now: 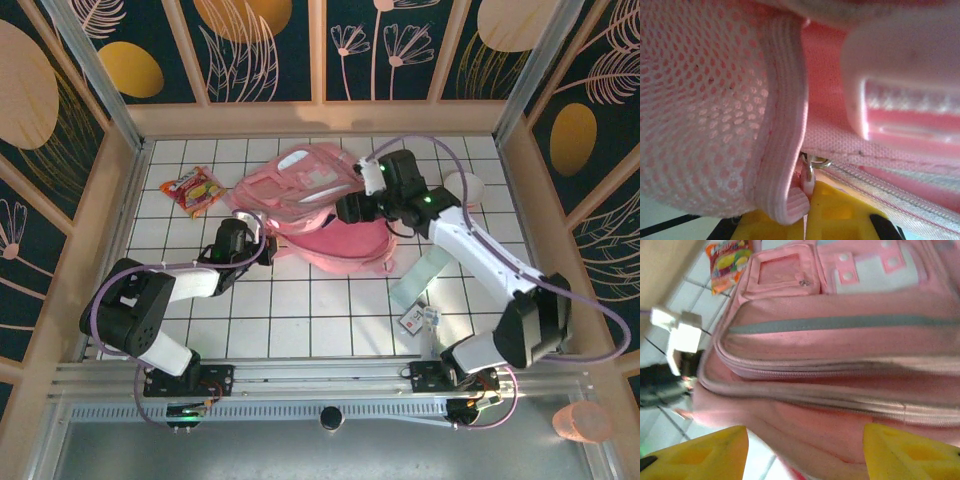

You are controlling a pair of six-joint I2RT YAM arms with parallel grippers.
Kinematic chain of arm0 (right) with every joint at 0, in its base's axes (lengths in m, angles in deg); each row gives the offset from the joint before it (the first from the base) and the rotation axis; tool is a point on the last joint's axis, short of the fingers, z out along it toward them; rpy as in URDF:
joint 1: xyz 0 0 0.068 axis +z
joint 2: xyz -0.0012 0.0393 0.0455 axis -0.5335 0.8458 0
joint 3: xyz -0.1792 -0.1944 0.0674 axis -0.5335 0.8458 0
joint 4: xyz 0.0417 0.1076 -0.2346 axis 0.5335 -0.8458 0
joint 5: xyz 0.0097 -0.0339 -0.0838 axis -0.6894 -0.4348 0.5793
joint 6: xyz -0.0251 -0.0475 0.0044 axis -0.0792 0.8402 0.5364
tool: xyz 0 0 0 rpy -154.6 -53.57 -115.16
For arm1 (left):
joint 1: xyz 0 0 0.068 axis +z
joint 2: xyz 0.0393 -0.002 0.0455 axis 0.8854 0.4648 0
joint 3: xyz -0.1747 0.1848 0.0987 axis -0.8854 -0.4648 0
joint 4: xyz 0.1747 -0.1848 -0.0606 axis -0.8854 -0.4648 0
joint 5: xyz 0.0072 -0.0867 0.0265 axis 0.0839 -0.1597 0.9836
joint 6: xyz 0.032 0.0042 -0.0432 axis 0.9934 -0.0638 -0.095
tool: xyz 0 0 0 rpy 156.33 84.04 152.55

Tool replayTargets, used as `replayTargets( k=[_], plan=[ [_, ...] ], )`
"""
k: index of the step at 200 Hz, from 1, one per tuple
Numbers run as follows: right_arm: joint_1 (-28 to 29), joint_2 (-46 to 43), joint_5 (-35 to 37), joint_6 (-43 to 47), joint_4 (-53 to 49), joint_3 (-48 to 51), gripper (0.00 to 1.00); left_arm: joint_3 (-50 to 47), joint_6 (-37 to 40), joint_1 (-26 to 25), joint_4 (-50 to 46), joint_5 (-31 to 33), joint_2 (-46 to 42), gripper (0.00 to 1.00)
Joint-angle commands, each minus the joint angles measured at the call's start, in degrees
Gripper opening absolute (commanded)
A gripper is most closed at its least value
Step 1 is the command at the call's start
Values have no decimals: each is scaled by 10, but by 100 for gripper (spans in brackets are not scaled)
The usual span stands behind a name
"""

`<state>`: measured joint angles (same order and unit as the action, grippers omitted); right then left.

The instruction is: Pack the student bag

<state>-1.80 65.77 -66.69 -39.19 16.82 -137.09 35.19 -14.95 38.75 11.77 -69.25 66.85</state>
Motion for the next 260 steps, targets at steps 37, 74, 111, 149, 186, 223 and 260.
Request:
replayTargets(
  k=[37, 74, 111, 149, 186, 223, 260],
  plan=[
    [6, -142, -2, -452, 72, 175, 63, 0, -25, 1, -22, -8, 14, 7],
    [41, -149, -28, -553, 138, 237, 66, -6, -37, 1, -7, -25, 29, 13],
    [64, -120, -30, -624, 240, 297, 66, -14, -52, 0, 24, -41, 40, 19],
    [68, -88, -10, -628, 255, 311, 66, -12, -45, 1, 36, -59, 48, 1],
    [79, -58, 6, -646, 302, 323, 63, -14, -33, 1, 53, -115, 47, 0],
    [90, -8, 8, -656, 357, 313, 50, -10, -18, 0, 35, -141, 39, 0],
    [97, 23, 30, -663, 386, 303, 36, -5, -14, 0, 18, -119, 26, 0]
  ],
)
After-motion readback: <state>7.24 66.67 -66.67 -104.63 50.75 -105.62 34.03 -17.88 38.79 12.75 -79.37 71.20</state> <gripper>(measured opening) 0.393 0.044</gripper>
